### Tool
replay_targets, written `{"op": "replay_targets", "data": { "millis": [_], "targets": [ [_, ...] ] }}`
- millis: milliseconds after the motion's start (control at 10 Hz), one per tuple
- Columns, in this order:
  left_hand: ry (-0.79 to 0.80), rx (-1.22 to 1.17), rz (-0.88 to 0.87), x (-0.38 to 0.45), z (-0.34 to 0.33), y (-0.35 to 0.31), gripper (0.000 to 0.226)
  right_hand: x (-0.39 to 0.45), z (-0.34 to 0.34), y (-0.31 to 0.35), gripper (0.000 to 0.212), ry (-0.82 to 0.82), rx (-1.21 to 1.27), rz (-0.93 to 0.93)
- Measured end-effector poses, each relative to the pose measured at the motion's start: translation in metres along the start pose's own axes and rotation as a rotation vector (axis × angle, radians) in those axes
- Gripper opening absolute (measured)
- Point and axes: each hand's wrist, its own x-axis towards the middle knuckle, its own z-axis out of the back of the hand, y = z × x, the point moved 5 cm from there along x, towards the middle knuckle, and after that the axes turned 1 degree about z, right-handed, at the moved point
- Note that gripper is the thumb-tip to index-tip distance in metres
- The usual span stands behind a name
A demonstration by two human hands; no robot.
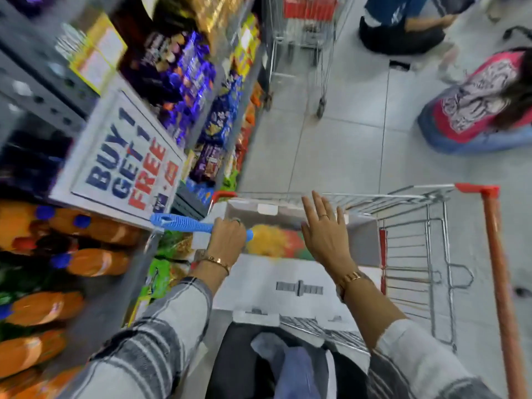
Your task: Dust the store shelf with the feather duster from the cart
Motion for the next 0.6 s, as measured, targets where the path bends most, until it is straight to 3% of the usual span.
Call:
{"op": "replay_targets", "data": {
  "millis": [300,400,600],
  "targets": [
    [0.091,-0.054,0.050,0.046,-0.061,-0.010,0.025,-0.012,-0.061,-0.016,0.051,0.076,0.033,-0.076],
    [0.042,-0.103,0.051,0.039,-0.062,-0.008,0.027,-0.006,-0.054,-0.005,0.052,0.043,0.067,-0.086],
    [-0.177,-0.269,0.119,0.016,-0.025,0.009,0.056,0.003,-0.022,0.029,0.056,-0.020,0.112,-0.020]
  ]
}}
